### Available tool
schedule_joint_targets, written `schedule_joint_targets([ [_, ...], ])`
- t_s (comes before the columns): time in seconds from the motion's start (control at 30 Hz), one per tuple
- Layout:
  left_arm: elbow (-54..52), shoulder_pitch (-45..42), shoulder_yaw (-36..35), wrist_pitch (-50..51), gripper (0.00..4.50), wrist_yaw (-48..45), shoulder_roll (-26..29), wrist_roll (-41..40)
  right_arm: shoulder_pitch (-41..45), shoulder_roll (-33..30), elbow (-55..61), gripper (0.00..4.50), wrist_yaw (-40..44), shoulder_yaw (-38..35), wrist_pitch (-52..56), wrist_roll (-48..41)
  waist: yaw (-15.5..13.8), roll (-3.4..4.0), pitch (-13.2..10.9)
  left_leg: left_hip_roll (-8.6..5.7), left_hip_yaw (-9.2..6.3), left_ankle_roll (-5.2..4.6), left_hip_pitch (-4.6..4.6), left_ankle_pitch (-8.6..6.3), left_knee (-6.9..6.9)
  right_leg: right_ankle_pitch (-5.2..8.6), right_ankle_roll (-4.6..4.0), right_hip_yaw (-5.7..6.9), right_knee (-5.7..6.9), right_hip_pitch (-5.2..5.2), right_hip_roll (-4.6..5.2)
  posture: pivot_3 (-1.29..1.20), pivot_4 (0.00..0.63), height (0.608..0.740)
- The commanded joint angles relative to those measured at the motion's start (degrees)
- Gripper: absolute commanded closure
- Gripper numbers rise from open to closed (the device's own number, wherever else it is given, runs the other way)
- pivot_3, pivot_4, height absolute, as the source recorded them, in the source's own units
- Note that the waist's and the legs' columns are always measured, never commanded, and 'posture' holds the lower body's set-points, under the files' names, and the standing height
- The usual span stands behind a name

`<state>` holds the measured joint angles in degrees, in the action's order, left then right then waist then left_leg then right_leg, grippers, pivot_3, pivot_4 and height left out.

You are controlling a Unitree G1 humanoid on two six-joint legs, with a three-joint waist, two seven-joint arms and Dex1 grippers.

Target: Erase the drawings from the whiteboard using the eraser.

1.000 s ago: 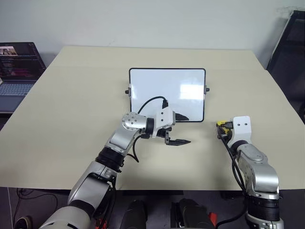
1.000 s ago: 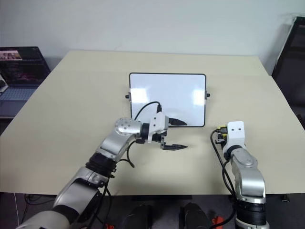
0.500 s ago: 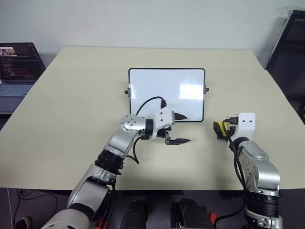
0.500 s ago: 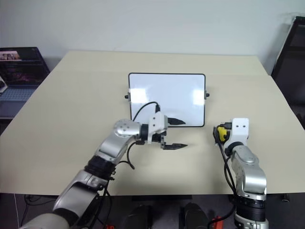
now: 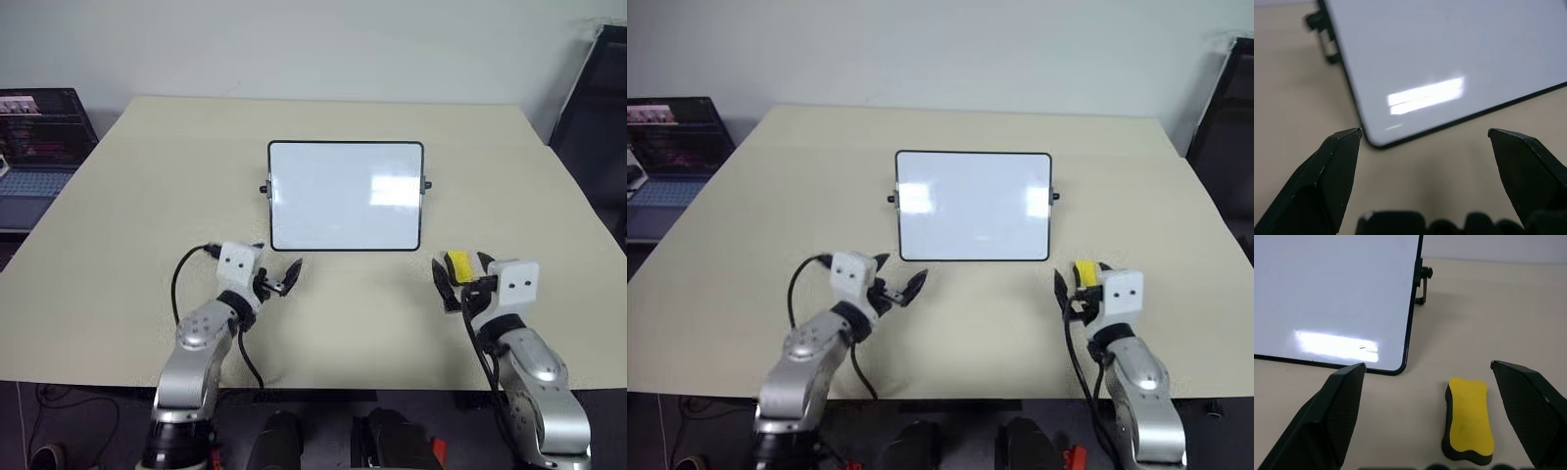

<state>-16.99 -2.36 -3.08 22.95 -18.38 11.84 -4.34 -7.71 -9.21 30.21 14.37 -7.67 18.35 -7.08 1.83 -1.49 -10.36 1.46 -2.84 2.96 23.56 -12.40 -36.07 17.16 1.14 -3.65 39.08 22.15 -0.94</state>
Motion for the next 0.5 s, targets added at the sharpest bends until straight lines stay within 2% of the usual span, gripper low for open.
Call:
schedule_joint_targets([
  [0.03,-4.15,3.16,-1.01,-4.01,0.00,4.68,-0.40,2.77,-3.24,-0.31,-3.14,0.03,2.69,-1.35,-10.94,-1.41,-0.01,-0.01,0.01,0.01,0.01,0.00,-0.07,0.00,0.00,0.00,0.00,0.00,0.00,-0.07,0.00,0.00,0.150,0.740],
  [0.17,-5.12,4.98,-0.59,-5.23,0.00,8.72,-2.11,4.24,-3.08,-1.09,-9.71,0.03,4.57,-4.32,-17.84,-4.26,-0.01,-0.01,-0.01,0.02,0.09,0.00,-0.43,0.00,0.02,0.03,0.01,-0.07,-0.02,-0.39,-0.02,0.00,0.150,0.740],
  [0.27,-5.52,6.42,-2.43,-7.09,0.00,10.10,-2.46,3.66,-2.95,-0.42,-13.02,0.03,3.86,-2.67,-21.74,-2.40,0.04,-0.03,0.02,0.04,0.19,-0.01,-0.75,0.00,0.02,0.04,0.02,-0.16,-0.06,-0.72,-0.02,0.00,0.150,0.740],
  [0.5,-6.08,8.51,-0.76,-7.40,0.00,12.27,-4.28,4.07,-3.61,-1.74,-13.52,0.03,4.42,-1.31,-22.35,-2.19,-0.03,-0.01,0.03,0.05,0.20,0.00,-0.71,-0.01,0.08,0.09,-0.04,-0.18,-0.08,-0.68,-0.04,0.00,0.150,0.740],
])
